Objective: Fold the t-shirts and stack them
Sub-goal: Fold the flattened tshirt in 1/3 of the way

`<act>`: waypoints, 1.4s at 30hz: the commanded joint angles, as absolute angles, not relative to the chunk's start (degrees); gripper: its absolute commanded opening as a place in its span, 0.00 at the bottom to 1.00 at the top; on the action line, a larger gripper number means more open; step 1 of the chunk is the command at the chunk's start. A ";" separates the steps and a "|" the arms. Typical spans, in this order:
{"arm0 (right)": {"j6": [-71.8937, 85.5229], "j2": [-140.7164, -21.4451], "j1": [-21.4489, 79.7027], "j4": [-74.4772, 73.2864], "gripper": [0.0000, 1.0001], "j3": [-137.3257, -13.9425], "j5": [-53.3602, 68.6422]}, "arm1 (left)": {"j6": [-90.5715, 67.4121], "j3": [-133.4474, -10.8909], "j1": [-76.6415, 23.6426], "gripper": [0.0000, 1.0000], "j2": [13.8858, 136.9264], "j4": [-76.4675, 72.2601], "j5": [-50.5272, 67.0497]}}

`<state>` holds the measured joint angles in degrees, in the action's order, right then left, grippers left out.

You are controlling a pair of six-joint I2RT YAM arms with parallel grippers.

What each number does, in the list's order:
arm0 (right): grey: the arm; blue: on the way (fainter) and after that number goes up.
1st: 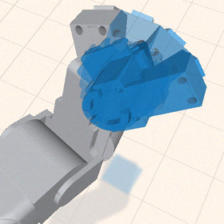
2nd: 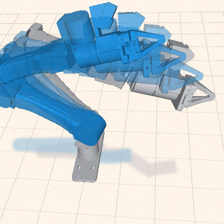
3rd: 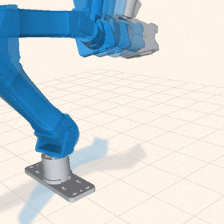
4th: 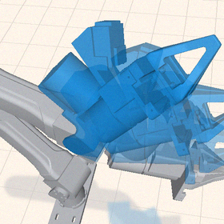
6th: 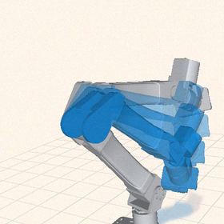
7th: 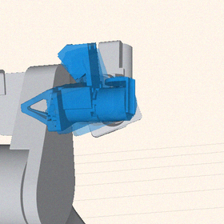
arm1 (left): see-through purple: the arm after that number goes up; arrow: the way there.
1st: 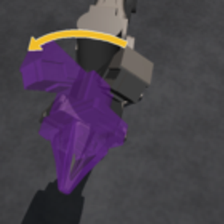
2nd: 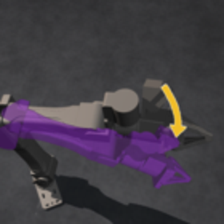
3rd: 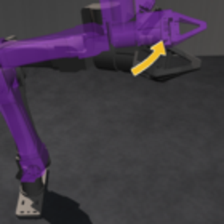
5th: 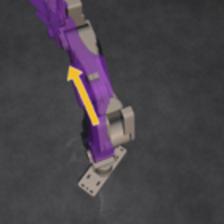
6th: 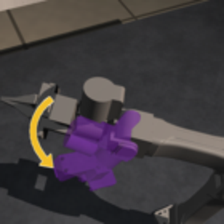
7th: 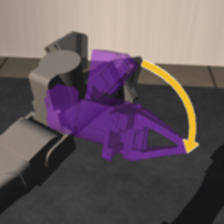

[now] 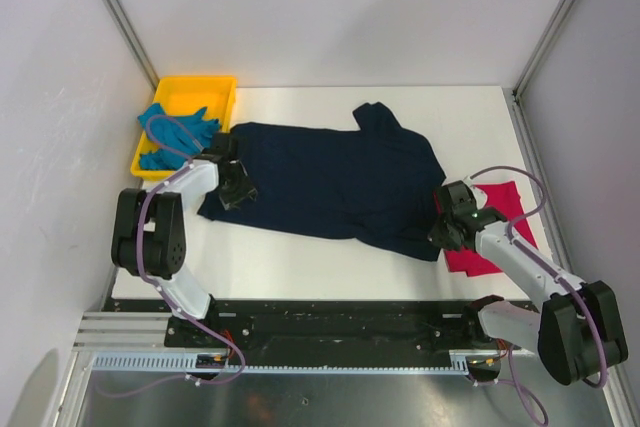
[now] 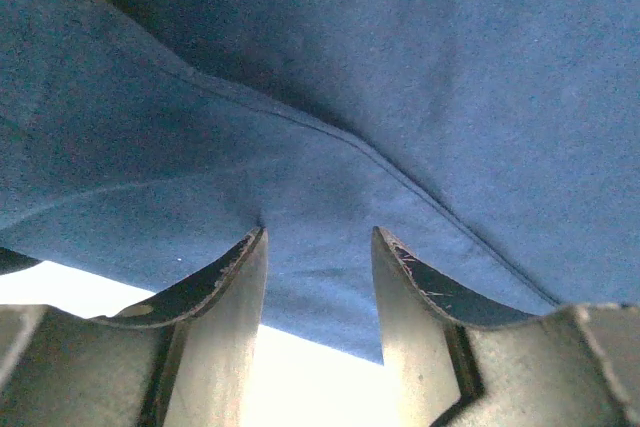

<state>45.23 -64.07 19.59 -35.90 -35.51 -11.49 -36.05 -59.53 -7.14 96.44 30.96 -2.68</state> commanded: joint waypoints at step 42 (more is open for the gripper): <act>44.63 -75.11 31.24 -29.24 0.42 -47.29 -11.16 | -43.40 -49.46 2.98 0.53 87.85 38.14 -25.09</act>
